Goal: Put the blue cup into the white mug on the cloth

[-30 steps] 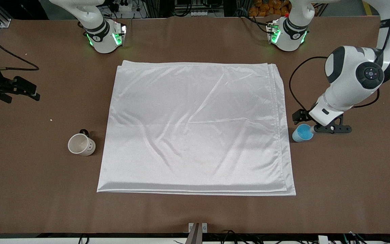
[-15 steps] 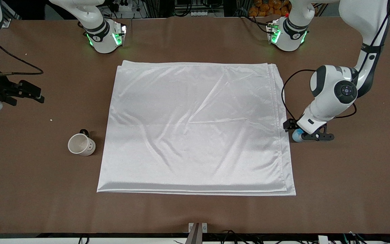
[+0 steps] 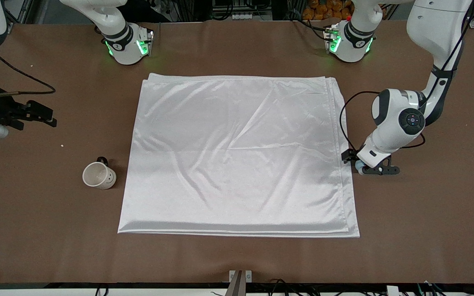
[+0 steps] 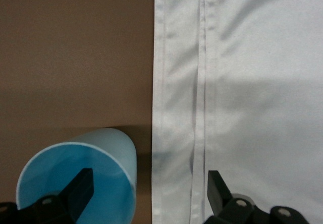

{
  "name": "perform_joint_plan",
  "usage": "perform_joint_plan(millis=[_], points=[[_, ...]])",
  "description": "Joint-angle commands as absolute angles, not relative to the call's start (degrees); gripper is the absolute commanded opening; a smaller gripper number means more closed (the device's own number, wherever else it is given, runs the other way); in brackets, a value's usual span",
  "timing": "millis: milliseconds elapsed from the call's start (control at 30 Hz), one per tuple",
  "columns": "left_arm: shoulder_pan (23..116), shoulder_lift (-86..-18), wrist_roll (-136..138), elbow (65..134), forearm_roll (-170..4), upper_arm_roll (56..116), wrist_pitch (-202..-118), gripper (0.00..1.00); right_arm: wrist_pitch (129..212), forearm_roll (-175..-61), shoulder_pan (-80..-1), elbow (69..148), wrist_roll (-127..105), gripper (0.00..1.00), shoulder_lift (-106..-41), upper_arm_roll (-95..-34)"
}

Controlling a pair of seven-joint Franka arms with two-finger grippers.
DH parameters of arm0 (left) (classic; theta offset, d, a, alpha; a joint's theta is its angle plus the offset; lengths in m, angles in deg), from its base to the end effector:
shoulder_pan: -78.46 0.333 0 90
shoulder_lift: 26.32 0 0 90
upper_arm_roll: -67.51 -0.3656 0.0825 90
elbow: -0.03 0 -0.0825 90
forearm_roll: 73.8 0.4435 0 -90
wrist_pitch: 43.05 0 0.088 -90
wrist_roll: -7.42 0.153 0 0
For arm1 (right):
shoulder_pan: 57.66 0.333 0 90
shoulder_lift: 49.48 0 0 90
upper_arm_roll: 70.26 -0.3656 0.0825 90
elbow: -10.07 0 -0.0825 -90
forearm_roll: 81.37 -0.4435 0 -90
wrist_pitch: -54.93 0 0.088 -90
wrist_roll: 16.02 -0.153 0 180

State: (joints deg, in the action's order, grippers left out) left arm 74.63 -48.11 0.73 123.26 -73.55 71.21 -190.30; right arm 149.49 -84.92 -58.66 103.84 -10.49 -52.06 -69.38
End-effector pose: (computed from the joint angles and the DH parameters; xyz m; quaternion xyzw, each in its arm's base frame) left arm 0.6227 -0.0831 0.1768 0.9997 -0.0066 0.0184 0.0131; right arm 0.6319 -0.0116 0.5721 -0.9990 -0.0289 0.0136 0.0314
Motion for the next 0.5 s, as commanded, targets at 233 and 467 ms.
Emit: perform_joint_plan(millis=[233, 467], points=[[74.59, -49.26, 2.06, 123.52, -73.89, 70.76, -192.20, 1.00, 148.27, -85.41, -57.84, 104.20, -10.75, 1.00, -52.02, -69.38], [74.68, -49.26, 2.06, 123.52, -73.89, 70.76, -192.28, 0.89, 148.27, -83.92, -58.10, 104.12, -10.31, 1.00, -51.67, -69.38]])
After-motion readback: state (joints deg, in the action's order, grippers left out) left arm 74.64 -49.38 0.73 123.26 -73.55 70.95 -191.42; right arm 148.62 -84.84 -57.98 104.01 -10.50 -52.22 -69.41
